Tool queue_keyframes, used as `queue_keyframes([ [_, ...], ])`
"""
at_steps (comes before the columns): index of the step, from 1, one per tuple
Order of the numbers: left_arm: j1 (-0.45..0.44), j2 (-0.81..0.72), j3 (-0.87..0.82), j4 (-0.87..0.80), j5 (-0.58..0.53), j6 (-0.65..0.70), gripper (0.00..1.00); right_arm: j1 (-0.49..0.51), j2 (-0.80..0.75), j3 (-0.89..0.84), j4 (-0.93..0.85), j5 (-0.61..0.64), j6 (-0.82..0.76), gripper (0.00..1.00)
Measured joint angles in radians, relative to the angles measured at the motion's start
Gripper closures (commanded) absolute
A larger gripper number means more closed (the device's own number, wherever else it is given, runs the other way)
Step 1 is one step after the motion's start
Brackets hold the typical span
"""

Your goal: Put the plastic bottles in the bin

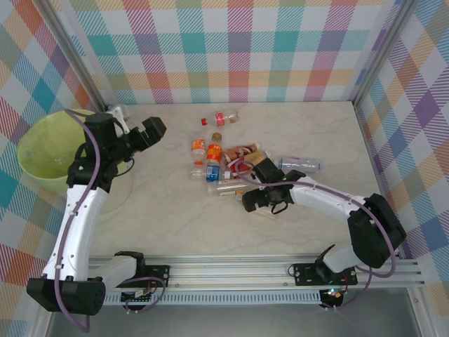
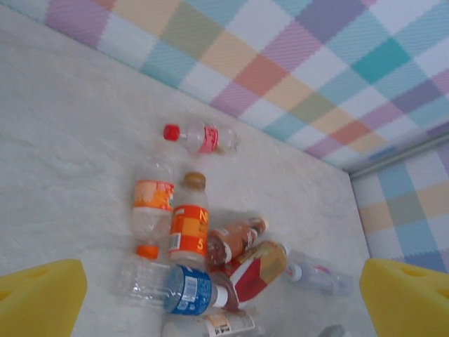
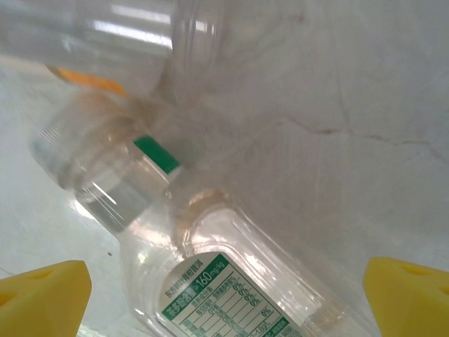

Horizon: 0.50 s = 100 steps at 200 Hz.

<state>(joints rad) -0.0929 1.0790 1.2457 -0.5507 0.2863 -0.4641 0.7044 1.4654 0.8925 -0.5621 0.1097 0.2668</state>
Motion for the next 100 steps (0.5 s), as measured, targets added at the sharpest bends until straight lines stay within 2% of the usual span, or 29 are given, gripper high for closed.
queue_keyframes([
  [68, -0.044, -0.059, -0.229, 0.112, 0.071, -0.049, 0.0, 0.002, 0.058, 0.004, -0.073, -0.095, 0.004, 0.0],
  [100, -0.048, -0.091, -0.277, 0.189, 0.085, -0.078, 0.0, 0.023, 0.061, 0.0, -0.086, -0.095, 0.071, 0.06],
])
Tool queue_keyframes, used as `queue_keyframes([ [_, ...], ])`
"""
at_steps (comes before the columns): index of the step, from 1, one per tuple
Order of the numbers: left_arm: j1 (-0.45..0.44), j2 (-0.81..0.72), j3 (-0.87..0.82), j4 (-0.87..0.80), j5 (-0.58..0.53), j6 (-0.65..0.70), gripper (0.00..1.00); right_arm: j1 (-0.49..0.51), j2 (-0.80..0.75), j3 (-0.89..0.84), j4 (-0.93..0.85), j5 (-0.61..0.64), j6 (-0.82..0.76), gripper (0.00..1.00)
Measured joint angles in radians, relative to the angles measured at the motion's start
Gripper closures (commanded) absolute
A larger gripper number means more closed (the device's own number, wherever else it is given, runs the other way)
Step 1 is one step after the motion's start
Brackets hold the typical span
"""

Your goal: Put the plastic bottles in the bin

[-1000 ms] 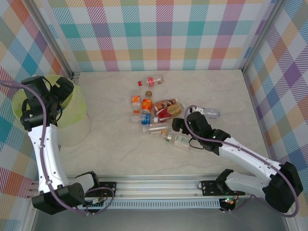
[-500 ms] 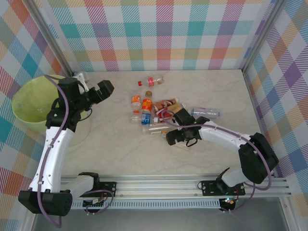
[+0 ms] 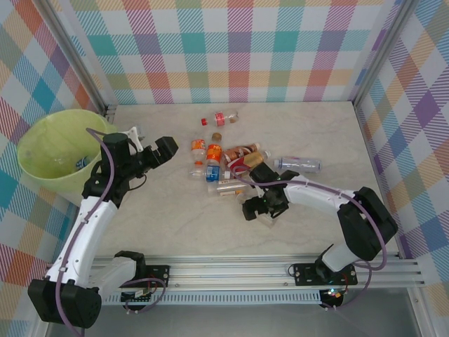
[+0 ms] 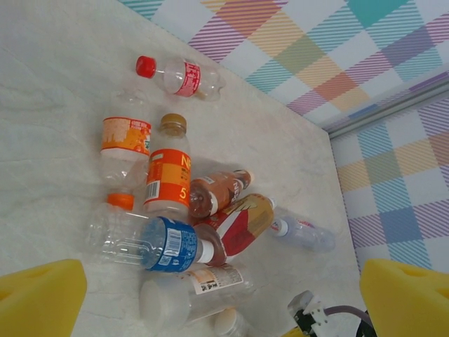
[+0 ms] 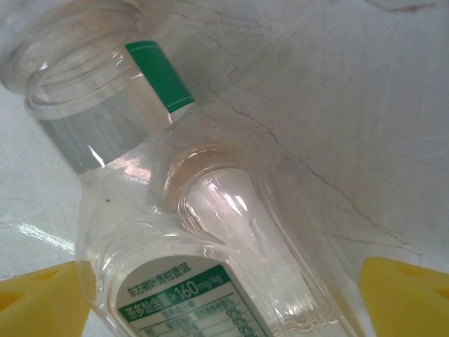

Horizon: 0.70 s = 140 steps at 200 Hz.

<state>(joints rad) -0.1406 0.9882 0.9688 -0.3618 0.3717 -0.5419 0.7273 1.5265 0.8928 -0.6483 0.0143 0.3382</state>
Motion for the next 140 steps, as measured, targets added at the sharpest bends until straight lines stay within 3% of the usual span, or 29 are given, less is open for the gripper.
queue_keyframes([
  [59, -0.018, -0.001, -0.031, 0.084, 0.03, -0.026, 0.0, 0.055, 0.0, -0.06, 0.003, 0.061, 0.111, 0.1],
  [140, -0.034, 0.002, -0.126, 0.162, 0.06, -0.054, 0.0, 0.132, -0.097, -0.137, 0.068, 0.171, 0.191, 0.42],
])
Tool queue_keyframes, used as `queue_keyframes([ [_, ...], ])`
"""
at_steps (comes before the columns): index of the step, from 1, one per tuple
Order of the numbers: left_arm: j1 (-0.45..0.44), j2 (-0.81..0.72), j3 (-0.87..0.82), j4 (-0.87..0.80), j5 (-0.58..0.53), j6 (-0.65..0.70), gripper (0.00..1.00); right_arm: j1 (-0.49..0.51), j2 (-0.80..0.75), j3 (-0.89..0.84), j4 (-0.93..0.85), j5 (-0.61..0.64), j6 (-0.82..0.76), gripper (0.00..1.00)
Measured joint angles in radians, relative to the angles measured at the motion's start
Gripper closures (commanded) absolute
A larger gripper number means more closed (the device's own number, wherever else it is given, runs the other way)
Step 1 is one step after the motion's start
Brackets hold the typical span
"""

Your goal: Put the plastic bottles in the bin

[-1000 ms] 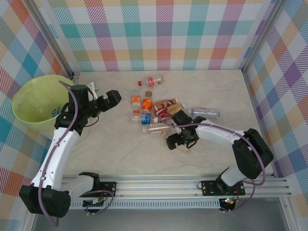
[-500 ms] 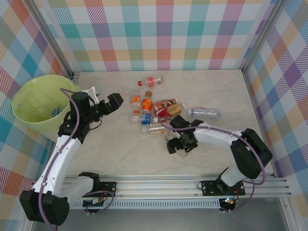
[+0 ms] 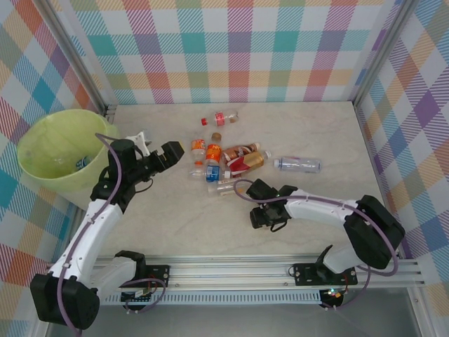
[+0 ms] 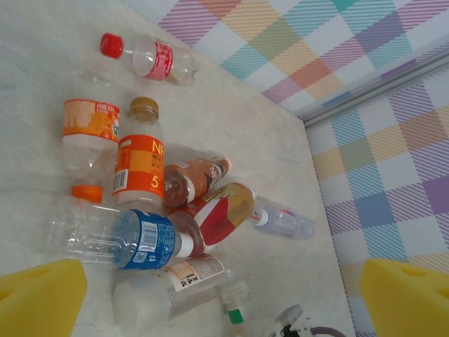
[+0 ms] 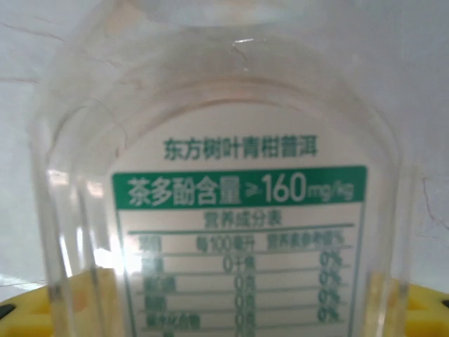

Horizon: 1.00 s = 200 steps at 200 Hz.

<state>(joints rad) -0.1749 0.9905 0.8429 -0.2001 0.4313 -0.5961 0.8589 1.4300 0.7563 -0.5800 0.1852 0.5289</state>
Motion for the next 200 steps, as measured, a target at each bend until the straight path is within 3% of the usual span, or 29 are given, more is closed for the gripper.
queue_keyframes([
  [74, -0.082, 0.08, -0.058, 0.054, 0.11, -0.043, 0.0, 0.077, -0.184, -0.084, 0.252, -0.011, -0.031, 0.47],
  [155, -0.214, 0.189, -0.032, 0.05, 0.216, -0.008, 0.04, 0.125, -0.151, -0.082, 0.537, -0.135, -0.097, 0.46],
  [200, -0.261, 0.246, 0.013, 0.019, 0.199, 0.037, 0.05, 0.138, -0.06, -0.024, 0.627, -0.241, -0.135, 0.45],
])
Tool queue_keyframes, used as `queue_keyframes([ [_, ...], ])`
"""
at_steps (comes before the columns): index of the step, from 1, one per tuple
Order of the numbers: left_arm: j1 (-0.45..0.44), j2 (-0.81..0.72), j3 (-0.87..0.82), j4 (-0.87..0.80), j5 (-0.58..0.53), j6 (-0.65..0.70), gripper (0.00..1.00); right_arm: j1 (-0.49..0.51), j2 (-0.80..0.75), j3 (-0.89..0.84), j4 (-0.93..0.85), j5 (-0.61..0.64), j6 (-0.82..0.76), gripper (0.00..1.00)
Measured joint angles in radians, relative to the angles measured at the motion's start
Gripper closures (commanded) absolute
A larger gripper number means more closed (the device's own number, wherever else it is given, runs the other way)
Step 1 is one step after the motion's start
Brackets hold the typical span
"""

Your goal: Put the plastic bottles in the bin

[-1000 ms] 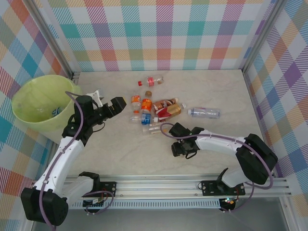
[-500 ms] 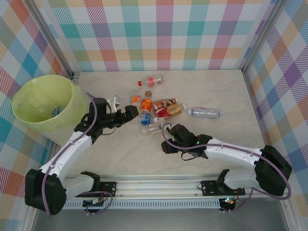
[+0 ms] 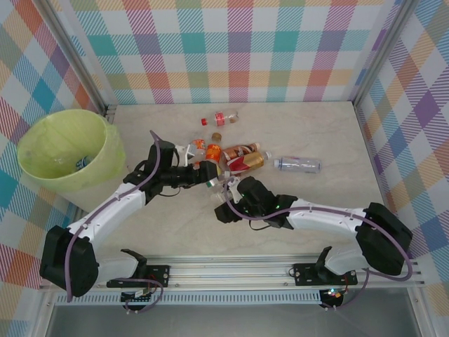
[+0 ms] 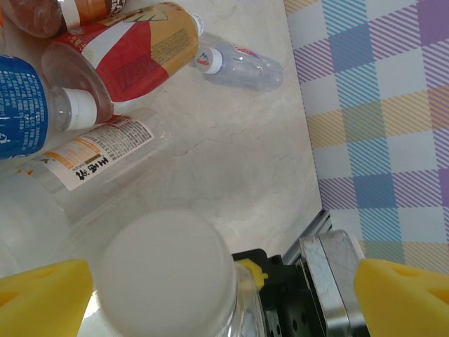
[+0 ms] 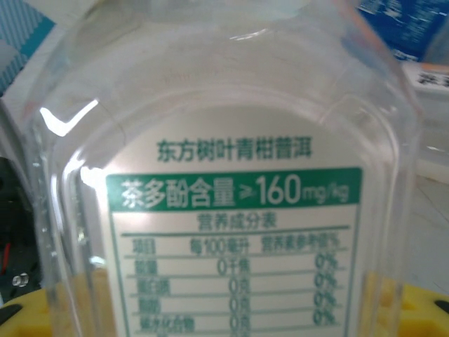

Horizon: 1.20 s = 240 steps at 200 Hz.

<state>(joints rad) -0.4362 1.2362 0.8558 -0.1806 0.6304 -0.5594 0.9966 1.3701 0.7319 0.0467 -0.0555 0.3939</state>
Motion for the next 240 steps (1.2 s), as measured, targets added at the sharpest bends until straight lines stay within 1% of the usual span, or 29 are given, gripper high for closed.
queue_keyframes([
  [39, -0.002, 0.013, 0.006, -0.016, -0.049, 0.011, 0.09, 0.0, 0.026, 0.019, 0.058, -0.049, -0.014, 0.45],
  [61, -0.002, 0.015, 0.006, -0.032, -0.068, 0.013, 0.17, 0.0, 0.036, 0.034, 0.077, -0.061, -0.015, 0.45],
  [81, -0.002, 0.015, 0.005, -0.031, -0.076, 0.013, 0.29, 0.0, 0.039, 0.041, 0.089, -0.066, -0.015, 0.45],
  [99, -0.002, 0.015, 0.005, -0.03, -0.082, 0.015, 0.44, 0.0, 0.041, 0.045, 0.094, -0.067, -0.015, 0.44],
  [111, -0.002, 0.015, 0.006, -0.027, -0.082, 0.009, 0.53, 0.0, 0.042, 0.045, 0.094, -0.07, -0.015, 0.41],
  [121, -0.003, 0.014, 0.006, -0.023, -0.08, 0.01, 0.58, 0.0, 0.047, 0.046, 0.092, -0.072, -0.014, 0.37],
  [136, -0.007, 0.014, 0.009, -0.024, -0.079, -0.003, 0.67, 0.002, 0.049, 0.046, 0.093, -0.074, -0.014, 0.33],
  [144, -0.007, 0.014, 0.013, -0.03, -0.082, -0.005, 0.74, 0.002, 0.048, 0.046, 0.095, -0.073, -0.014, 0.31],
  [156, -0.007, 0.015, 0.019, -0.036, -0.085, -0.002, 0.91, 0.003, 0.047, 0.047, 0.101, -0.073, -0.016, 0.28],
  [162, -0.007, 0.015, 0.024, -0.039, -0.087, -0.002, 0.95, 0.003, 0.047, 0.047, 0.103, -0.073, -0.018, 0.26],
  [178, -0.007, 0.015, 0.039, -0.051, -0.102, -0.002, 1.0, 0.003, 0.036, 0.047, 0.101, -0.064, -0.022, 0.19],
  [192, -0.007, 0.015, 0.056, -0.063, -0.121, -0.002, 1.0, 0.003, 0.014, 0.047, 0.095, -0.055, -0.035, 0.11],
  [212, -0.005, 0.014, 0.092, -0.107, -0.155, 0.0, 1.0, 0.003, -0.048, 0.047, 0.074, -0.042, -0.053, 0.02],
  [219, -0.003, 0.013, 0.105, -0.119, -0.166, 0.002, 1.0, 0.003, -0.077, 0.047, 0.067, -0.032, -0.06, 0.0],
  [240, 0.005, 0.0, 0.142, -0.143, -0.201, 0.007, 1.0, 0.003, -0.161, 0.047, 0.044, 0.042, -0.07, 0.0],
])
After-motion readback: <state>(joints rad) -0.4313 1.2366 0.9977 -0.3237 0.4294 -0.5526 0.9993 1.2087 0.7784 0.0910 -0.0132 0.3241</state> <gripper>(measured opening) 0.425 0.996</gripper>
